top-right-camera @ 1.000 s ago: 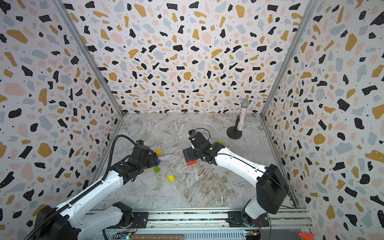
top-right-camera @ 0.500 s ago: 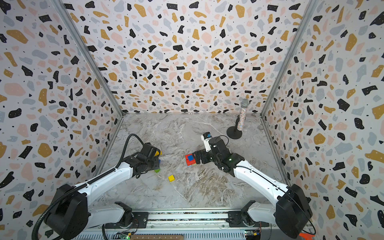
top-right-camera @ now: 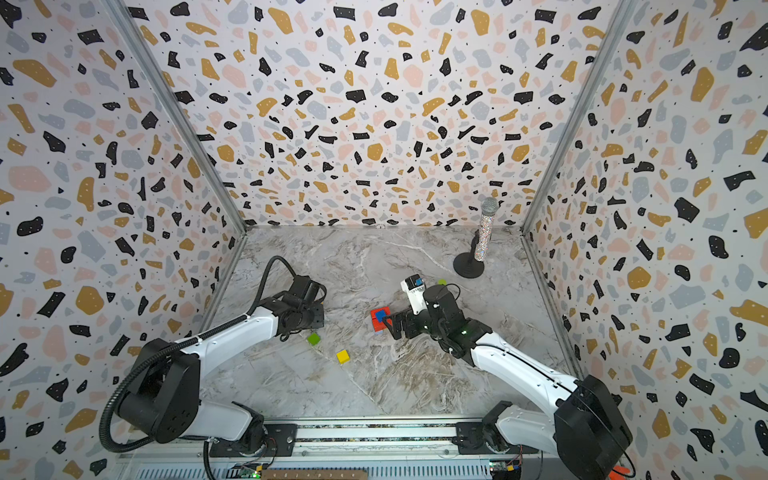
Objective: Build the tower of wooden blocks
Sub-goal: 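Move the left gripper over the blue 9 cube while the right gripper withdraws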
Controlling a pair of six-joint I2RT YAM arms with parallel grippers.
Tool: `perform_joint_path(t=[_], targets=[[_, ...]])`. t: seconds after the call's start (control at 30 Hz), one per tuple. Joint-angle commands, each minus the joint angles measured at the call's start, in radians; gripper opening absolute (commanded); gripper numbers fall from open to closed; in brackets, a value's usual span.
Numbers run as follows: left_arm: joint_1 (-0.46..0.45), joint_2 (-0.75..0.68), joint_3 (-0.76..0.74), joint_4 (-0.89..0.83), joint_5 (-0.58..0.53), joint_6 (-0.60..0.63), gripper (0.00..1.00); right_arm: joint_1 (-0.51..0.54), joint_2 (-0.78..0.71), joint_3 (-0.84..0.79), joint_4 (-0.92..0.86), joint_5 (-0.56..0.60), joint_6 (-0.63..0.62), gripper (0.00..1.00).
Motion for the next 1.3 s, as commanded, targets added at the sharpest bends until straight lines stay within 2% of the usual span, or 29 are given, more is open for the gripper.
perform_joint_path(t=[0.0, 1.27], targets=[[0.021, 0.016, 0.006, 0.033, 0.025, 0.023, 0.55, -0.005, -0.007, -0.006, 0.038, -0.034, -0.013, 1.0], [0.033, 0.108, -0.012, 0.1, 0.015, 0.008, 0.48, -0.016, 0.013, -0.013, 0.036, -0.045, -0.003, 1.0]])
